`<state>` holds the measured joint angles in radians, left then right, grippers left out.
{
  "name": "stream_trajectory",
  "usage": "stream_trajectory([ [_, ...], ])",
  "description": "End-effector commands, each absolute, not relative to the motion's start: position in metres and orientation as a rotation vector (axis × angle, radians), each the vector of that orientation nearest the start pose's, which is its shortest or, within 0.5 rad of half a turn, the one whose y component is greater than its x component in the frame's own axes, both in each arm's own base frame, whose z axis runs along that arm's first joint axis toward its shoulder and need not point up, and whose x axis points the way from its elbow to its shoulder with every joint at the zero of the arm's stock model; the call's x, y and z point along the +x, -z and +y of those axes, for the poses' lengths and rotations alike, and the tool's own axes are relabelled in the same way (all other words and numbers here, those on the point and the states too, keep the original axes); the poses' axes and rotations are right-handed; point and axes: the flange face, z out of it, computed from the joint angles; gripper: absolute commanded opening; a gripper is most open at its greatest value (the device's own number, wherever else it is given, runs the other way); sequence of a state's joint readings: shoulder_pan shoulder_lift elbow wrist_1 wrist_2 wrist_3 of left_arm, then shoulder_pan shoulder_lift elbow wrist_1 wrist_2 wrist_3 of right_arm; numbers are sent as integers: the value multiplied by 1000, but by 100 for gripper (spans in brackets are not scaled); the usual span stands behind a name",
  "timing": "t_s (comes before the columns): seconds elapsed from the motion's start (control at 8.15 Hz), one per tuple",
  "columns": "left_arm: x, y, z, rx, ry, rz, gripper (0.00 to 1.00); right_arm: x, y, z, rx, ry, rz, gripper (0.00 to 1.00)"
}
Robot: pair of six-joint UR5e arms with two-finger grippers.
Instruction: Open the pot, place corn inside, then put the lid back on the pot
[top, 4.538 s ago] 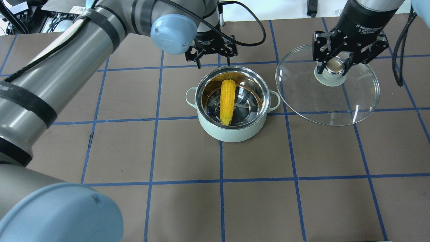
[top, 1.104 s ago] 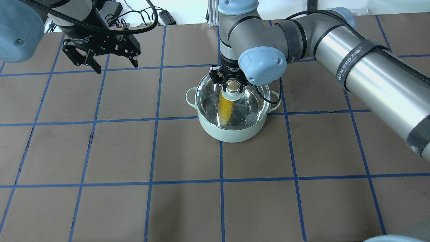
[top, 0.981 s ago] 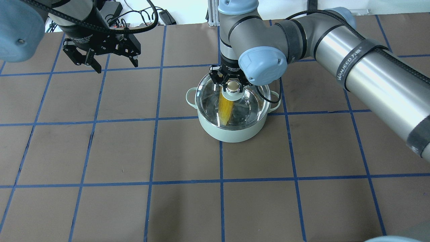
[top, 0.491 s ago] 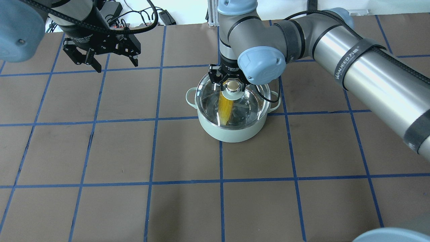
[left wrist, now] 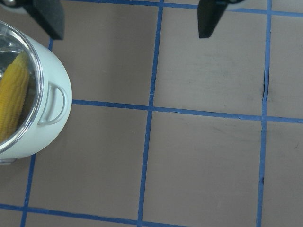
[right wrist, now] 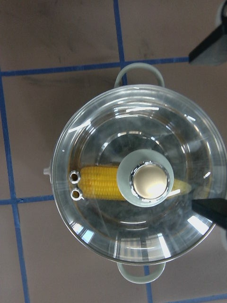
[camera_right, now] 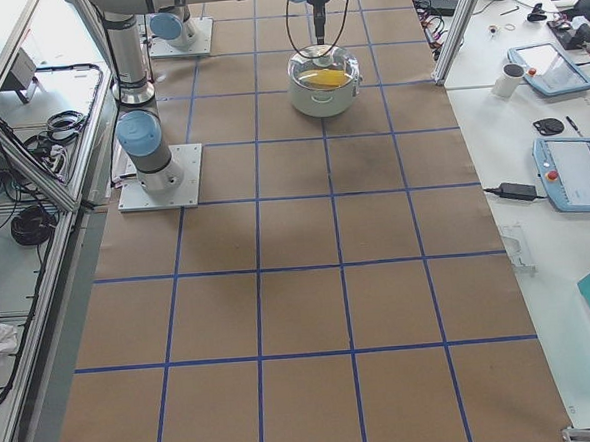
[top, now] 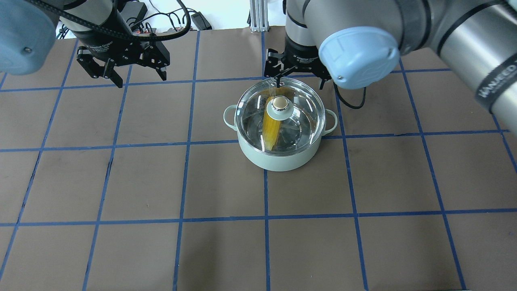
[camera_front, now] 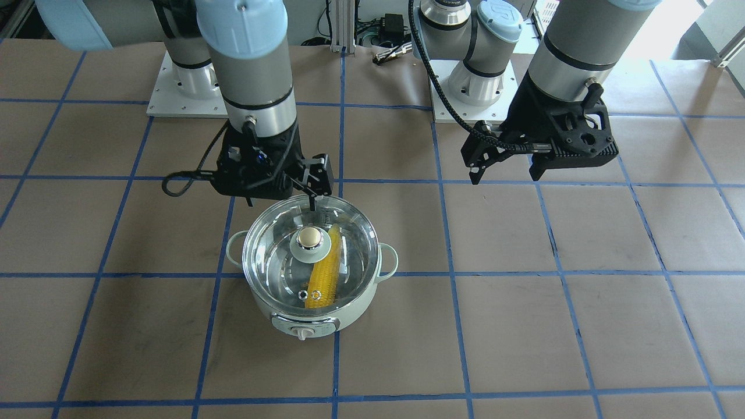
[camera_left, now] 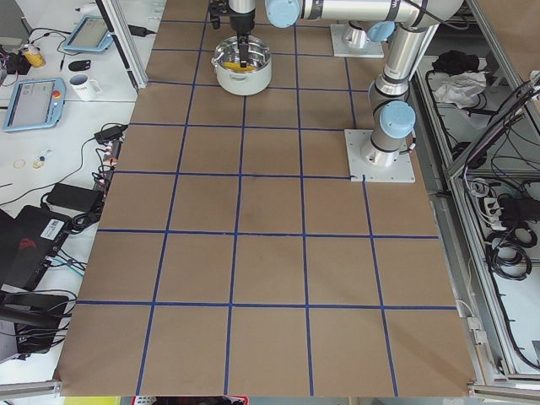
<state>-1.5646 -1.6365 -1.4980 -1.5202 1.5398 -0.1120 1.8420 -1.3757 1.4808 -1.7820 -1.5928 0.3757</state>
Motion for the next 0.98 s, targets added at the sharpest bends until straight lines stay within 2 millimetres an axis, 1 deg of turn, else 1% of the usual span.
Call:
stream_trajectory([
  [0.0,-134,-495,-526,-191,87,3173,100,206,-533,-470,175,155,3199,100],
  [0.12,-135,-494,-527,-189,84,3175,100,176,-540,-469,138,123,3212,100],
  [0.25,-134,-494,-527,-186,85,3173,100,152,-546,-474,74,127,3209,100],
  [0.37,-134,-494,-526,-184,80,3173,100,143,-550,-472,57,135,3215,100],
  [0.49,-135,-494,-526,-186,82,3175,100,146,-552,-468,54,142,3208,100],
  [0.74,-134,-494,-526,-184,80,3172,100,151,-551,-468,49,135,3171,100],
  [0.86,-134,-494,-526,-184,80,3170,100,150,-550,-468,46,128,3174,100],
])
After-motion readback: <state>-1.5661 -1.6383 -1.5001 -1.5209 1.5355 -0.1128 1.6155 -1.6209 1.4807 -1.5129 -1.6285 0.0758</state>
